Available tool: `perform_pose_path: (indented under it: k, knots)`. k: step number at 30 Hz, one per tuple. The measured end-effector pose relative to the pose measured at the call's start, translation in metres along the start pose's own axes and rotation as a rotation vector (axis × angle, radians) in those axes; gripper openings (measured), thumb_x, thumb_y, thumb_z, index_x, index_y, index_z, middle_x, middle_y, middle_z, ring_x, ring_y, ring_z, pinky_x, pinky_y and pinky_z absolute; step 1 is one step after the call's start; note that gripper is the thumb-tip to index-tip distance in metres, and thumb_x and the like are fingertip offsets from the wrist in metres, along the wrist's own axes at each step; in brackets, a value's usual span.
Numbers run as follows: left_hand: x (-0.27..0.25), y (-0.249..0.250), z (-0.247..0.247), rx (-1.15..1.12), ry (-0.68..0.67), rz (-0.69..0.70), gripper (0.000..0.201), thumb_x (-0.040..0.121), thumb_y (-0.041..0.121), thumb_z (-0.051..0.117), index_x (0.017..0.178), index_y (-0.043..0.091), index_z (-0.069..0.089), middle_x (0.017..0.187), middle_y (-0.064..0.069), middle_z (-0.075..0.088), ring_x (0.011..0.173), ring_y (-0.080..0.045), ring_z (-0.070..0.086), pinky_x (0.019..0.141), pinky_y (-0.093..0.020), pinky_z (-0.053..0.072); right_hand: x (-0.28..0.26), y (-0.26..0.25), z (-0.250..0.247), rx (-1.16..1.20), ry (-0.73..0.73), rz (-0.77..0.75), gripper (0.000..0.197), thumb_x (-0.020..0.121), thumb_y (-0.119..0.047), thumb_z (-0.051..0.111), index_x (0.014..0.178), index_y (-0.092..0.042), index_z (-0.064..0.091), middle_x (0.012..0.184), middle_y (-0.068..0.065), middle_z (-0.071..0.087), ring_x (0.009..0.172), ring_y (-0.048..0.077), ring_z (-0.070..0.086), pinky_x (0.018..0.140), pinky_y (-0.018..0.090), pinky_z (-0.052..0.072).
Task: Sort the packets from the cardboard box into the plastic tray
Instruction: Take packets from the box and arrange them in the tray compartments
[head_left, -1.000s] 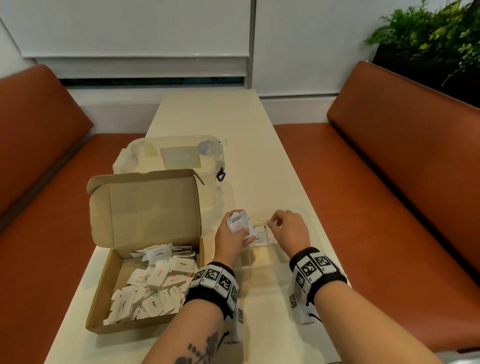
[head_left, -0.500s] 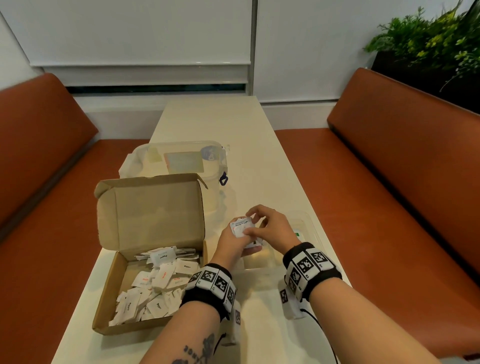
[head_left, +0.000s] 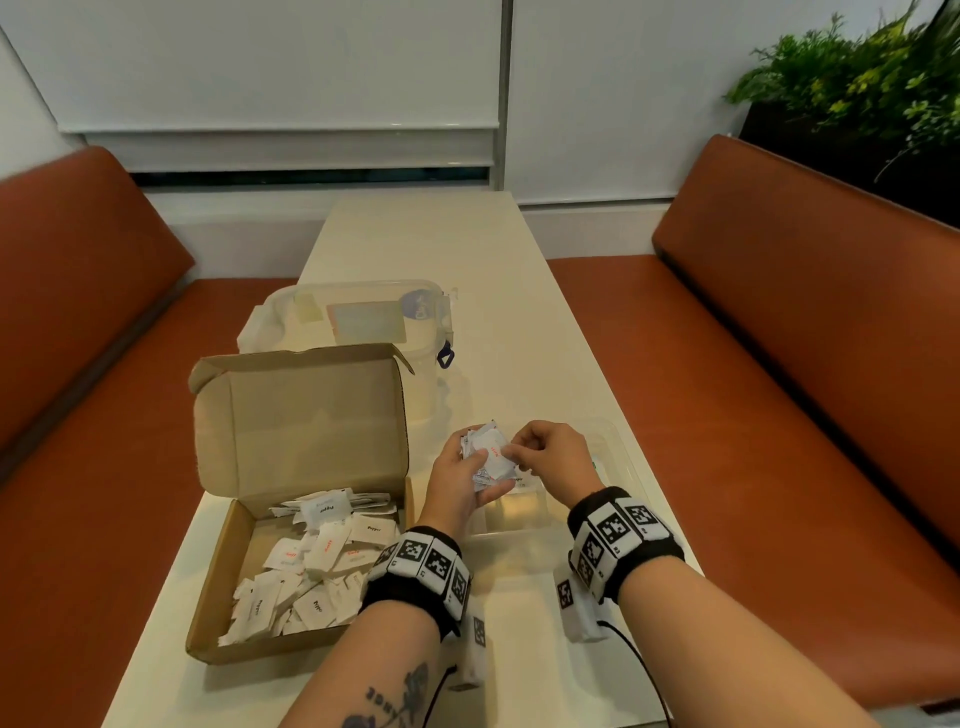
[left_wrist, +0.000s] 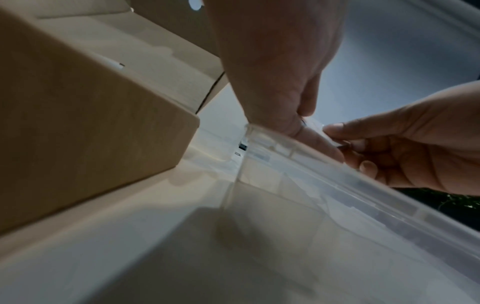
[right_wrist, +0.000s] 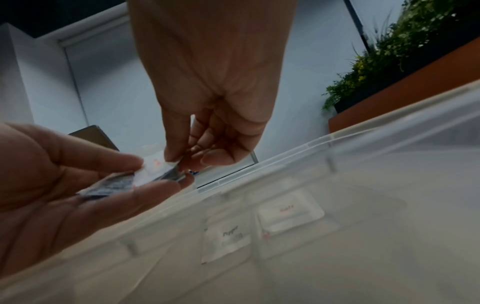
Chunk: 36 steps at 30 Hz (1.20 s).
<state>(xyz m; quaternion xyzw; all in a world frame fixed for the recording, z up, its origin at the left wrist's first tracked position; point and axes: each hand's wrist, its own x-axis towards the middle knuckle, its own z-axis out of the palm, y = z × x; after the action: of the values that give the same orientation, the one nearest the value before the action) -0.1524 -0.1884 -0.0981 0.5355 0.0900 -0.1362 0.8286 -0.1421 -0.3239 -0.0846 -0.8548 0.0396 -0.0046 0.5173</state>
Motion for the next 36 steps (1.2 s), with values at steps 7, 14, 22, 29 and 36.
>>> perform_pose_path:
  k: [7, 14, 22, 29, 36]
  knots:
    - [0.000, -0.001, 0.004, 0.050, -0.044, 0.033, 0.031, 0.094, -0.003, 0.048, 0.113, 0.020, 0.055, 0.116, -0.014, 0.061, 0.092, -0.026, 0.068, 0.071, -0.035, 0.060, -0.003, -0.006, -0.003, 0.075, 0.053, -0.004, 0.018, 0.075, -0.011, 0.077, 0.087, -0.012, 0.063, 0.069, -0.002, 0.057, 0.064, 0.010, 0.052, 0.067, 0.025, 0.048]
    - [0.001, -0.004, 0.007, -0.021, 0.017, 0.045, 0.033, 0.095, 0.000, 0.048, 0.121, 0.019, 0.051, 0.122, -0.013, 0.056, 0.104, -0.033, 0.063, 0.072, -0.036, 0.060, -0.001, -0.011, -0.007, 0.174, 0.025, 0.066, 0.017, 0.078, -0.006, 0.074, 0.090, -0.011, 0.063, 0.071, 0.006, 0.067, 0.064, 0.015, 0.065, 0.057, 0.017, 0.052]
    - [0.002, -0.007, 0.005, 0.047, 0.003, 0.065, 0.030, 0.096, -0.001, 0.046, 0.113, 0.022, 0.055, 0.125, -0.014, 0.055, 0.103, -0.032, 0.064, 0.070, -0.034, 0.061, -0.003, -0.008, -0.007, 0.131, 0.001, 0.062, 0.027, 0.077, 0.001, 0.070, 0.098, -0.012, 0.060, 0.078, 0.000, 0.060, 0.068, 0.012, 0.058, 0.062, 0.020, 0.050]
    - [0.007, -0.010, 0.002, 0.124, 0.100, 0.128, 0.032, 0.095, 0.001, 0.049, 0.106, 0.030, 0.054, 0.123, -0.013, 0.054, 0.109, -0.033, 0.060, 0.082, -0.046, 0.057, 0.001, -0.002, -0.021, 0.100, -0.019, 0.063, 0.034, 0.080, 0.007, 0.060, 0.109, -0.009, 0.067, 0.072, 0.001, 0.048, 0.064, 0.014, 0.053, 0.063, 0.021, 0.054]
    - [0.012, -0.014, -0.003, 0.108, 0.190, 0.175, 0.035, 0.096, 0.000, 0.046, 0.104, 0.033, 0.056, 0.118, -0.007, 0.052, 0.109, -0.029, 0.057, 0.071, -0.035, 0.059, 0.001, 0.023, -0.034, -0.220, 0.164, 0.179, 0.010, 0.079, -0.007, 0.063, 0.074, -0.015, 0.060, 0.075, 0.004, 0.066, 0.071, 0.019, 0.060, 0.067, 0.033, 0.052]
